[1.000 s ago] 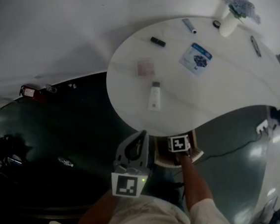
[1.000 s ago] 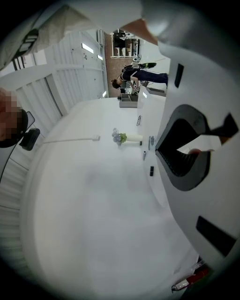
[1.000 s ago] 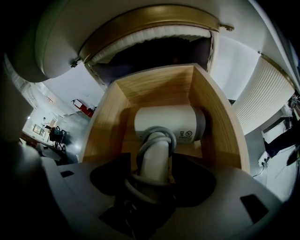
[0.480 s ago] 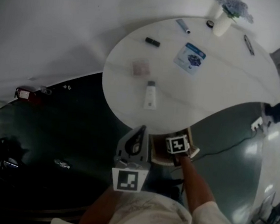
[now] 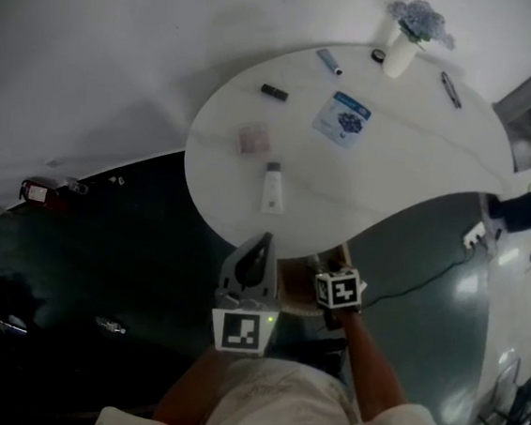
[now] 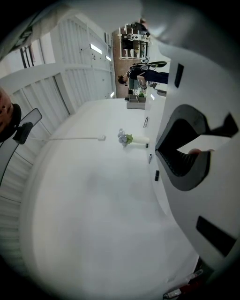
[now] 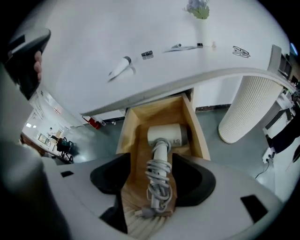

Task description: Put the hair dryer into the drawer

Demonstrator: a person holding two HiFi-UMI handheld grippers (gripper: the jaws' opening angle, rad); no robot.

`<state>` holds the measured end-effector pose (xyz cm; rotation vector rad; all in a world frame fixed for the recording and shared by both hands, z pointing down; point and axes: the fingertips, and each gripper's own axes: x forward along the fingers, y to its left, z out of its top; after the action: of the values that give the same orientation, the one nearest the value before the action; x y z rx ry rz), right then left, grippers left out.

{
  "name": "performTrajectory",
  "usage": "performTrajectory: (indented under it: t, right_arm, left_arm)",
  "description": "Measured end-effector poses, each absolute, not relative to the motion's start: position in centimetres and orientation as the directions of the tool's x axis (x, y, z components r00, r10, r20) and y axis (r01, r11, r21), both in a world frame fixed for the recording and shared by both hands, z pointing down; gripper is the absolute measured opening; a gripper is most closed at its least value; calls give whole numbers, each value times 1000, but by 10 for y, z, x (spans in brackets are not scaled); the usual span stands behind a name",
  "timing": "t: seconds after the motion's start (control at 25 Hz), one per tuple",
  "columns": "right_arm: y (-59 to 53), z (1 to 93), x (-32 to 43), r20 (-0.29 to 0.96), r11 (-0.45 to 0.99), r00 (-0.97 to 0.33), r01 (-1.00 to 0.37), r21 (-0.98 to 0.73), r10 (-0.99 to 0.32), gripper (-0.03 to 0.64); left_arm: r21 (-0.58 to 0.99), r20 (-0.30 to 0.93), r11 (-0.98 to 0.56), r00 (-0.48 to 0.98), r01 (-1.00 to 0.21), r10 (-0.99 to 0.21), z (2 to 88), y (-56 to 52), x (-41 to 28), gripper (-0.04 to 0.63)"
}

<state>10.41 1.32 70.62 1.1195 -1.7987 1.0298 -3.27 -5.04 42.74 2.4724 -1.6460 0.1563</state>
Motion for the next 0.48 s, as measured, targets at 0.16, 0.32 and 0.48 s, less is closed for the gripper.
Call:
performTrajectory:
  t: [0.16,0.32,0.48]
  right_arm:
    - [4,667,107,854,285,-349,-926,-250,-386,267]
    - [-8,629,111,812,284,-376,-920,-269,-446,267]
    - [-23,577,113,747,328,-403,-909,-258,-529,267]
  left_arm:
    - [84,164,-400,409,-913,-898,426,-51,-23,-5]
    - [54,148,-438,441,-897,-885,422,-51,-10,-5]
    - [78,138,-446,452,-892,-881,413,-53,-1,-5]
